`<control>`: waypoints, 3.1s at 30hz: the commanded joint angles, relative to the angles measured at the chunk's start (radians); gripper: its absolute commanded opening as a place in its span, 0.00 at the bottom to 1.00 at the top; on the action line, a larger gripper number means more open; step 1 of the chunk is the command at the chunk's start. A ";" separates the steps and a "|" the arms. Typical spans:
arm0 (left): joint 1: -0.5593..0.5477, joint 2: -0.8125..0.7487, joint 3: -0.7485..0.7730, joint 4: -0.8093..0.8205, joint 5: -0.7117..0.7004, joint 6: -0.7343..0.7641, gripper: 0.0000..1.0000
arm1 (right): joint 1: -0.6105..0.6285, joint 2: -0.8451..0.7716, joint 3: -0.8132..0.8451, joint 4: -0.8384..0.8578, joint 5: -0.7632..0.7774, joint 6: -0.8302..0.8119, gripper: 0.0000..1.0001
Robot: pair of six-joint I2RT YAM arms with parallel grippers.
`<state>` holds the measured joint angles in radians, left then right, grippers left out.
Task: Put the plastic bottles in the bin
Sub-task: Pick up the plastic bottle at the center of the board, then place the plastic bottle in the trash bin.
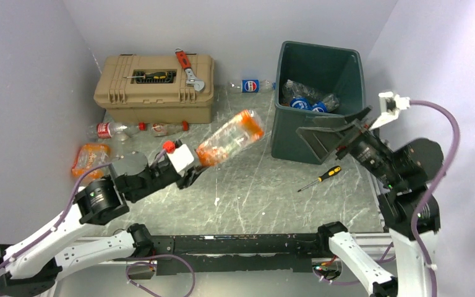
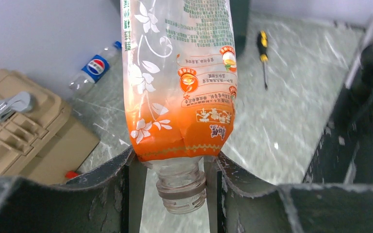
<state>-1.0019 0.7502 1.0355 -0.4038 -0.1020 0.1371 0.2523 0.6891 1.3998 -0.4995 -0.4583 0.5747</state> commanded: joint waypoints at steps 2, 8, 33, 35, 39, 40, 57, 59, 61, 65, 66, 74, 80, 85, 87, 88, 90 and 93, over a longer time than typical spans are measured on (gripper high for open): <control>-0.001 -0.049 0.043 -0.288 0.264 0.251 0.00 | 0.005 0.118 0.081 0.000 -0.234 0.073 0.96; -0.001 -0.058 0.100 -0.426 0.421 0.660 0.00 | 0.066 0.232 0.128 -0.123 -0.318 0.013 0.94; -0.003 0.257 0.401 -0.793 0.620 0.849 0.00 | 0.807 0.542 0.198 -0.450 0.078 -0.394 0.99; -0.003 0.259 0.397 -0.785 0.613 0.850 0.00 | 0.818 0.554 0.196 -0.438 0.071 -0.385 1.00; -0.003 0.257 0.384 -0.764 0.598 0.852 0.00 | 0.852 0.585 0.181 -0.406 0.072 -0.365 1.00; -0.004 0.255 0.380 -0.758 0.602 0.850 0.00 | 0.860 0.593 0.170 -0.395 0.072 -0.359 1.00; -0.003 0.217 0.327 -0.715 0.568 0.843 0.07 | 0.895 0.602 -0.001 -0.241 0.020 -0.286 0.46; -0.003 0.199 0.316 -0.695 0.559 0.833 0.23 | 0.895 0.578 -0.011 -0.230 0.033 -0.279 0.33; -0.003 0.178 0.302 -0.663 0.549 0.818 0.65 | 0.895 0.556 -0.017 -0.224 0.055 -0.272 0.23; -0.003 0.128 0.277 -0.554 0.527 0.780 1.00 | 0.890 0.480 -0.028 -0.192 0.171 -0.245 0.12; -0.003 0.111 0.268 -0.514 0.516 0.767 0.99 | 0.887 0.448 -0.037 -0.171 0.212 -0.233 0.09; -0.003 -0.094 0.047 -0.010 0.377 0.326 1.00 | 0.884 0.060 -0.298 0.288 0.572 -0.222 0.10; -0.003 0.008 -0.007 0.211 0.426 -0.218 0.99 | 0.884 -0.024 -0.446 0.606 0.606 -0.222 0.08; -0.003 0.184 0.002 0.417 0.637 -0.421 0.99 | 0.884 -0.003 -0.480 0.744 0.543 -0.184 0.08; -0.003 0.204 -0.022 0.541 0.672 -0.465 1.00 | 0.884 0.009 -0.481 0.771 0.519 -0.164 0.08; -0.003 0.207 -0.033 0.586 0.686 -0.480 1.00 | 0.884 0.014 -0.482 0.782 0.512 -0.152 0.08; -0.003 0.209 -0.047 0.659 0.715 -0.501 0.99 | 0.884 0.018 -0.489 0.808 0.496 -0.134 0.08; -0.003 0.220 -0.060 0.721 0.758 -0.537 0.96 | 0.884 0.018 -0.512 0.856 0.486 -0.112 0.07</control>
<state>-1.0039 0.9920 0.9676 0.0734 0.5499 -0.2859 1.1351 0.7174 0.9043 0.1875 0.0673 0.4095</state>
